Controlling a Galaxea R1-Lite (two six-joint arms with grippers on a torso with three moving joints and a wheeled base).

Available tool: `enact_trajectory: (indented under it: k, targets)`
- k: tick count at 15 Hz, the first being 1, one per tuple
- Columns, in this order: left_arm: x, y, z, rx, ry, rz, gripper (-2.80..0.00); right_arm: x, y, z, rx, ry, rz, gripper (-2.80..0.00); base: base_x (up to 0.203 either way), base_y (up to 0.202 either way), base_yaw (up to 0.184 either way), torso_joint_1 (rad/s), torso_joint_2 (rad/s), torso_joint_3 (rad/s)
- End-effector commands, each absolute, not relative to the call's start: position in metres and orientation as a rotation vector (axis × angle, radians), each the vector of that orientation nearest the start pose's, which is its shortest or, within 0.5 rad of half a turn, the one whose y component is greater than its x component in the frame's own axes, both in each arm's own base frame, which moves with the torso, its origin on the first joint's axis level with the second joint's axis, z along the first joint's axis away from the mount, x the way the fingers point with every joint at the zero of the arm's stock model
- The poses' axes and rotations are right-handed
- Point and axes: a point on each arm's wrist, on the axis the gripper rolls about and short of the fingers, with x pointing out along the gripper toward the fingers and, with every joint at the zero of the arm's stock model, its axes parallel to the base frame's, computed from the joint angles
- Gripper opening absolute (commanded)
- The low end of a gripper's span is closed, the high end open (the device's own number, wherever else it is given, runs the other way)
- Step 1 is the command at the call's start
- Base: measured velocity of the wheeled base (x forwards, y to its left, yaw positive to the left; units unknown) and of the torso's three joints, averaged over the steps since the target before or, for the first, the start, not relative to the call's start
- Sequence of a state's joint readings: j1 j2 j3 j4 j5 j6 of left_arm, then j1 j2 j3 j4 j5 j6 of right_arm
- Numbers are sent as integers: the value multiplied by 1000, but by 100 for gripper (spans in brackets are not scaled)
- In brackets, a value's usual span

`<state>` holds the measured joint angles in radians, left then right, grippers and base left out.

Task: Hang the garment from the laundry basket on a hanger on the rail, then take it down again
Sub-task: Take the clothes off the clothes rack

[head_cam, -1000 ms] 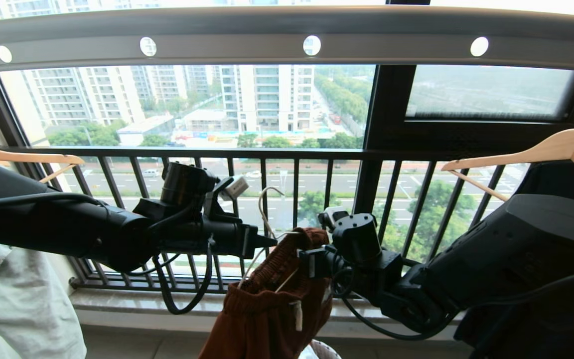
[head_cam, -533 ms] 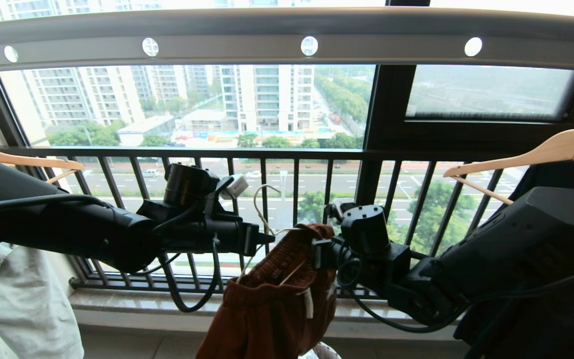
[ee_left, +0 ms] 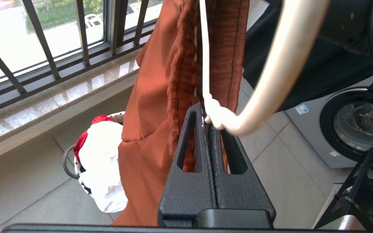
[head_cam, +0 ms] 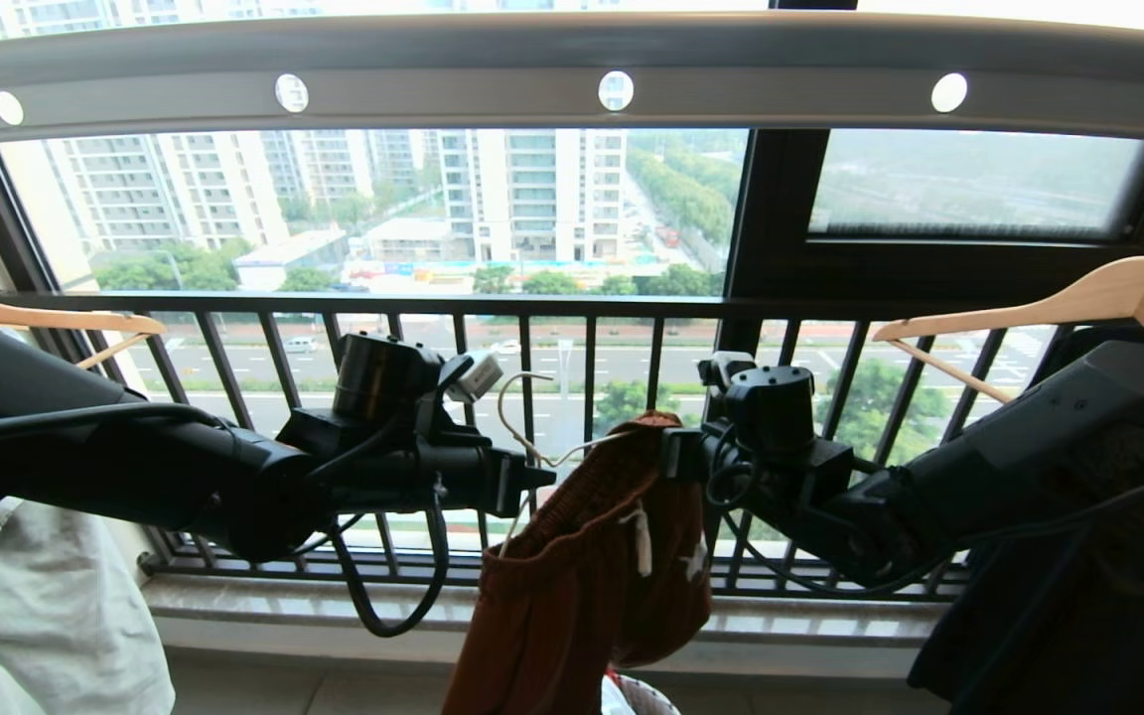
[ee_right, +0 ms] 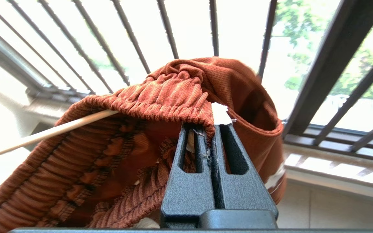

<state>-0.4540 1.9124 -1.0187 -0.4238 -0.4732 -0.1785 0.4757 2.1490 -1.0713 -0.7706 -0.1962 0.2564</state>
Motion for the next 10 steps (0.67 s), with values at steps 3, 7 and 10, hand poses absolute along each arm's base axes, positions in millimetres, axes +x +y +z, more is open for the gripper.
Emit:
enact_trajectory:
  k: [3, 7, 10]
  targets:
    - [313, -165, 154, -167, 554, -871, -280, 395, 156, 100, 161, 291, 144, -280, 0, 0, 0, 0, 0, 0]
    - [310, -167, 149, -148, 568, -882, -280, 415, 138, 104, 171, 238, 32, -280, 0, 0, 0, 0, 0, 0]
    - [304, -169, 147, -112, 562, -903, -280, 427, 125, 104, 177, 217, -28, -280, 0, 0, 0, 0, 0, 0]
